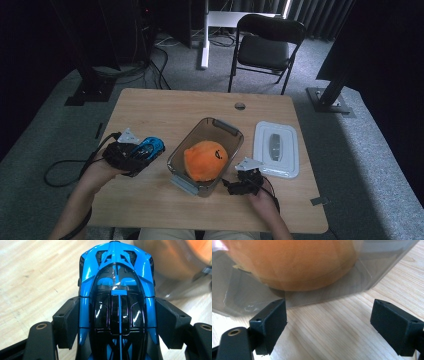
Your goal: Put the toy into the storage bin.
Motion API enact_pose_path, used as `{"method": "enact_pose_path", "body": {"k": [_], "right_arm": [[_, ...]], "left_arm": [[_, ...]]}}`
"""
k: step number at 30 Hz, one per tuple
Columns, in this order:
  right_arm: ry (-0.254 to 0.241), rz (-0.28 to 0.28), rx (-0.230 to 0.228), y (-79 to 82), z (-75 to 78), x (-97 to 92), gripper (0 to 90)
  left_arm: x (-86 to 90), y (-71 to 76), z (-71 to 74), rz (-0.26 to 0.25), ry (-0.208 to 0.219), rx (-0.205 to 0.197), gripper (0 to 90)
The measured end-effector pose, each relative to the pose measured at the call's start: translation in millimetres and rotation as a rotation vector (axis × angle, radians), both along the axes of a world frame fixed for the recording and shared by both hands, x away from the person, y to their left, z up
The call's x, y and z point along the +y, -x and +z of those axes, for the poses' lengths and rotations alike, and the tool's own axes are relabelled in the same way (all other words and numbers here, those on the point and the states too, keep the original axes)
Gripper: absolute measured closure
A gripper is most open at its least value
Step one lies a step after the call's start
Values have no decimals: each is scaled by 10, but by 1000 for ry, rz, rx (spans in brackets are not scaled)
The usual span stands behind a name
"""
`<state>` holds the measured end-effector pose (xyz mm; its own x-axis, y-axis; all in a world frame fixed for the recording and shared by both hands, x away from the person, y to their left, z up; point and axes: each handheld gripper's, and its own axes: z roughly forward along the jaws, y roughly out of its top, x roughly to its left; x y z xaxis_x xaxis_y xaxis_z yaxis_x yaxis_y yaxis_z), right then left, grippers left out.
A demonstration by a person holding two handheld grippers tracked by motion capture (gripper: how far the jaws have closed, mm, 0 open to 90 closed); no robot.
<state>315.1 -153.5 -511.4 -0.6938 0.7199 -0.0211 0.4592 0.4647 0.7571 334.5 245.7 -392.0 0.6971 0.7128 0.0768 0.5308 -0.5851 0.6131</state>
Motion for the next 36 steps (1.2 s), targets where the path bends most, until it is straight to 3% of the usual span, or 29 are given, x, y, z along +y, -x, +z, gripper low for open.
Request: {"method": "enact_pose_path", "body": {"k": [6, 10, 19, 25, 36], "right_arm": [[7, 6, -10, -8, 3, 82, 134], [9, 12, -14, -16, 2, 110, 133], [3, 11, -18, -51, 4, 263, 127], [-11, 13, -23, -53, 4, 319, 127], [-15, -19, -9, -49, -74, 194, 128]], "left_arm": [[7, -67, 155, 7, 20, -15, 288], [-7, -107, 237, 1, 11, -22, 288], [-195, -179, 469, -39, 3, -57, 288], [-365, -239, 525, -77, 2, -61, 288], [-696, -359, 523, -123, 6, -42, 288]]}}
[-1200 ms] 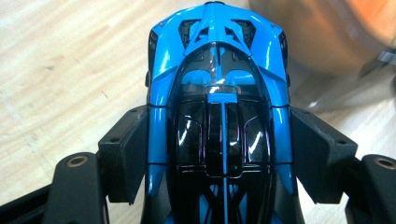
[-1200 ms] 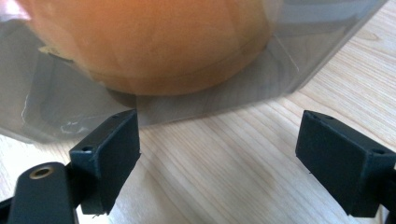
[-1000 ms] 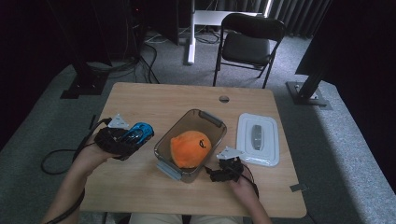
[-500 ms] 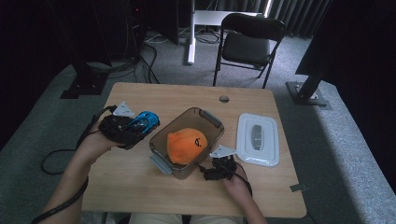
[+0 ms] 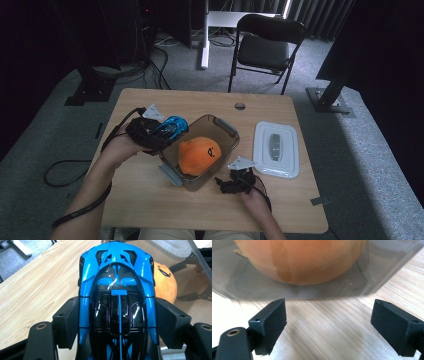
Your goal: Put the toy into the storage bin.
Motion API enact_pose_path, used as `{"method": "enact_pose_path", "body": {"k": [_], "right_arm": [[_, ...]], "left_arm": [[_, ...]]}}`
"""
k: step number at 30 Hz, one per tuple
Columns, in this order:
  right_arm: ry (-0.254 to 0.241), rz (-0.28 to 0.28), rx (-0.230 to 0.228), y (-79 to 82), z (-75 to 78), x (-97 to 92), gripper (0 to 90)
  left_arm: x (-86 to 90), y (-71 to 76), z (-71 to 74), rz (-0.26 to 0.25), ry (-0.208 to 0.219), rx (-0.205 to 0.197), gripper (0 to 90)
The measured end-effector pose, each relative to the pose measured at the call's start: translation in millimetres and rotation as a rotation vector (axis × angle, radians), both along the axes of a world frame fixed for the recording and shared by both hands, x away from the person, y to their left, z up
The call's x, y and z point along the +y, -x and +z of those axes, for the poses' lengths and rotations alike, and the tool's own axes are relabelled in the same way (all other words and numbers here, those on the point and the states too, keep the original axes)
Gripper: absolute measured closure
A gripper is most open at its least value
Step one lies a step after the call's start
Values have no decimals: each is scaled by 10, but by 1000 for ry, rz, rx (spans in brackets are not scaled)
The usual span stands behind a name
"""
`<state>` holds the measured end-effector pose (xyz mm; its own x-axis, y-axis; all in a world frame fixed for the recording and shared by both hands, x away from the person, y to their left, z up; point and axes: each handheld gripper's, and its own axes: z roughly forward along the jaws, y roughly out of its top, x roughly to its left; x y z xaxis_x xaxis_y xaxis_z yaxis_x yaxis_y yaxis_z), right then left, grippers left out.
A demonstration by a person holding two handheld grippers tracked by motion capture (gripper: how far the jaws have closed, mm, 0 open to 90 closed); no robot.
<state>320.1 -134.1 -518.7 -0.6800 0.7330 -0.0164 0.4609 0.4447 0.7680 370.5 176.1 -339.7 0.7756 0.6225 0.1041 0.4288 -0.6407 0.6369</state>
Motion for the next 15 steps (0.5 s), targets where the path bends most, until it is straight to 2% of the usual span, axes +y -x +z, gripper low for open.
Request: {"method": "enact_pose_path", "body": {"k": [10, 15], "right_arm": [[-7, -1, 7, 0, -24, -15, 129], [-12, 4, 6, 7, -28, -28, 129]], "left_arm": [[-305, -129, -24, -43, -14, 16, 288], [-478, -167, -47, -72, -23, 9, 288]]}}
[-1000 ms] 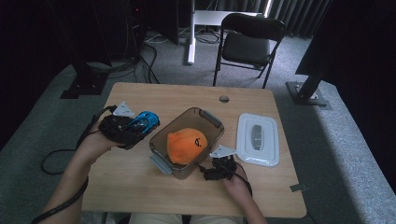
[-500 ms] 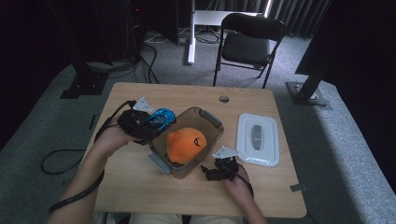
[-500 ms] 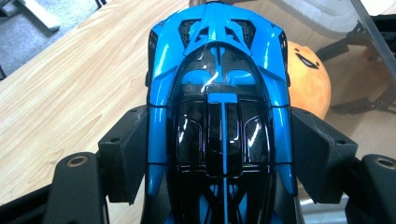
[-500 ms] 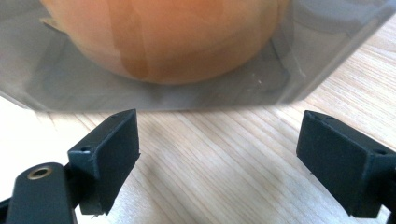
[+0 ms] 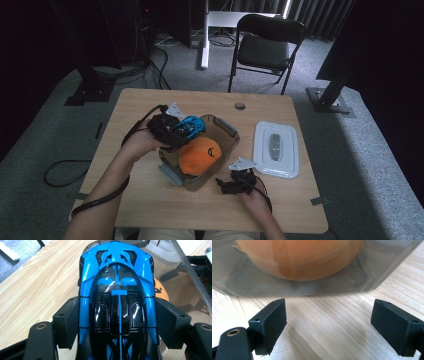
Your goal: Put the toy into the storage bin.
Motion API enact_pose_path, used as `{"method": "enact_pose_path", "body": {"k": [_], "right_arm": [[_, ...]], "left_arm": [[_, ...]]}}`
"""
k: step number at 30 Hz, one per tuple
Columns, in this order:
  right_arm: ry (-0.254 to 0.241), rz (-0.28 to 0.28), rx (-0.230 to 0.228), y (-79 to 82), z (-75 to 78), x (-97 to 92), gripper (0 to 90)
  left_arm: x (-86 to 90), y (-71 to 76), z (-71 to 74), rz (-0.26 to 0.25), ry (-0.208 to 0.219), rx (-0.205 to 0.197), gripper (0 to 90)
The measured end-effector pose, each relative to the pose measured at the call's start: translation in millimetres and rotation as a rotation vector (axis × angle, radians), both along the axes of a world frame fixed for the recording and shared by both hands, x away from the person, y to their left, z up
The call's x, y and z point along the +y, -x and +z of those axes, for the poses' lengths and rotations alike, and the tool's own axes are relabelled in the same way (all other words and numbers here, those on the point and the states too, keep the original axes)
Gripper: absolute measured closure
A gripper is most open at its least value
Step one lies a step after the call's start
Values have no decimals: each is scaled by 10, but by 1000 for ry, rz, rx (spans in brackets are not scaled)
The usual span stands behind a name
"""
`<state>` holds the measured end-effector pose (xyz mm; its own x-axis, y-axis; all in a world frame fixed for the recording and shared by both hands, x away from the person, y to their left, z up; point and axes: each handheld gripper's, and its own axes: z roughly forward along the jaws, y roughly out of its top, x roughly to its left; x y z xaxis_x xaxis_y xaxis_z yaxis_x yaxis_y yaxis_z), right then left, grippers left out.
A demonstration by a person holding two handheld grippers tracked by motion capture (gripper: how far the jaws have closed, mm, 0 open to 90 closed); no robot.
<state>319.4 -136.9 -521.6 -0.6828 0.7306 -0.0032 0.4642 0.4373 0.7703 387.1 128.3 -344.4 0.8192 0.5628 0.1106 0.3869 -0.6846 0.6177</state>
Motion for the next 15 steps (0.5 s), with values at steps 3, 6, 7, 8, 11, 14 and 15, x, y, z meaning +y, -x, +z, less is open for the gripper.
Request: {"method": "enact_pose_path", "body": {"k": [3, 6, 7, 8, 11, 14, 15], "right_arm": [[-4, 1, 1, 2, -2, -4, 129], [-5, 6, 2, 4, -2, -5, 129], [-6, 6, 2, 4, -2, -6, 129], [-7, 8, 3, 5, -1, -9, 129], [-12, 6, 5, 3, -2, -18, 129], [-13, 6, 8, -1, -5, -31, 129], [-14, 6, 7, -1, -7, -34, 129]], "left_arm": [[-64, -44, -28, -3, 2, 11, 288], [-114, -106, -66, 3, -4, 24, 288], [-126, -125, -80, -3, -8, 31, 288], [-141, -138, -98, -2, -7, 36, 288], [-180, -177, -150, 2, -19, 50, 288], [-205, -205, -200, 9, -41, 48, 288], [-210, -211, -215, 8, -48, 47, 288]]}}
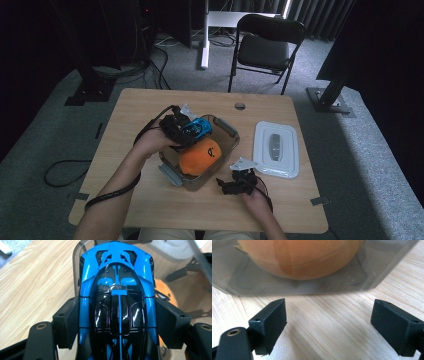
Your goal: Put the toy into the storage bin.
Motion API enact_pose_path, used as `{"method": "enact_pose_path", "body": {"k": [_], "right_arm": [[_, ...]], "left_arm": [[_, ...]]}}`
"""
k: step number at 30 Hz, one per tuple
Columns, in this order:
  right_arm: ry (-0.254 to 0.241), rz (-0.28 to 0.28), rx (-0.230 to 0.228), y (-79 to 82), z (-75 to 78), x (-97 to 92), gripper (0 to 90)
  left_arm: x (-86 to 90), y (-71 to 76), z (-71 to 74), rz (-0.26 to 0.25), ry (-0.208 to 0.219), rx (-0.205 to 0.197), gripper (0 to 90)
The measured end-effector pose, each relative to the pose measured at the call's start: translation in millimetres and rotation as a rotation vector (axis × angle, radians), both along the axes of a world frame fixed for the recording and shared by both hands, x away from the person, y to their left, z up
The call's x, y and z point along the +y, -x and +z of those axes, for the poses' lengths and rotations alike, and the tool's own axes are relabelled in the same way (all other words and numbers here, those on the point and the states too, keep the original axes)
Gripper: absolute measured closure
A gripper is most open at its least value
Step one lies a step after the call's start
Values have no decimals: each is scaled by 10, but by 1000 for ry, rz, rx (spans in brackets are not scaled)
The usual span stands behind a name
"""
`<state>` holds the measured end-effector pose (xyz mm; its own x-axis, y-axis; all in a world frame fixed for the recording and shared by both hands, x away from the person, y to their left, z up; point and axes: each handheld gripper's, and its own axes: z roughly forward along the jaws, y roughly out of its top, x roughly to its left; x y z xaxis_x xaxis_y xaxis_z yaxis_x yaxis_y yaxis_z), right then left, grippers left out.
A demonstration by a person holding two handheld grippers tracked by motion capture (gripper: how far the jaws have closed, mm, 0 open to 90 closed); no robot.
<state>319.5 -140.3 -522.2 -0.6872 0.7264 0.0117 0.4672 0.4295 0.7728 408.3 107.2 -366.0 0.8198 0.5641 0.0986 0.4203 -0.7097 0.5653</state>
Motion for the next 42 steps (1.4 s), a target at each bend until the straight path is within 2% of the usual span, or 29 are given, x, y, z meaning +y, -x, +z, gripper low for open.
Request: {"method": "enact_pose_path", "body": {"k": [4, 15, 17, 19, 21, 25, 27, 32, 34, 36, 38, 42], "right_arm": [[0, 2, 2, 3, -3, -2, 130], [4, 10, 9, 4, -13, 11, 130], [6, 9, 10, 3, -16, 10, 130], [4, 11, 11, 1, -16, 10, 130], [3, 12, 11, 1, -17, 11, 131], [7, 13, 11, 0, -18, 17, 131], [7, 14, 8, 5, -16, 16, 130], [4, 14, 12, 0, -17, 11, 131], [7, 17, 11, 1, -18, 15, 131], [9, 18, 11, 4, -19, 15, 131], [4, 16, 12, 7, -18, 10, 131], [6, 19, 12, 0, -21, 12, 131]], "left_arm": [[-15, -17, -55, 10, -4, 8, 287], [-98, -29, -45, 10, -31, 10, 288], [-105, -31, -48, 8, -22, 17, 287], [-120, -11, -32, 24, -21, 0, 287], [-132, -1, -21, -5, -2, 24, 287], [-169, -53, -93, 19, -56, 25, 287], [-167, -71, -116, 43, -53, 18, 287], [-249, -90, -170, 20, -68, 54, 286], [-280, -111, -207, 12, -88, 67, 285], [-277, -137, -236, 27, -63, 82, 283], [-260, -139, -239, 28, -51, 76, 271], [-228, -114, -166, 24, -14, 71, 178]]}}
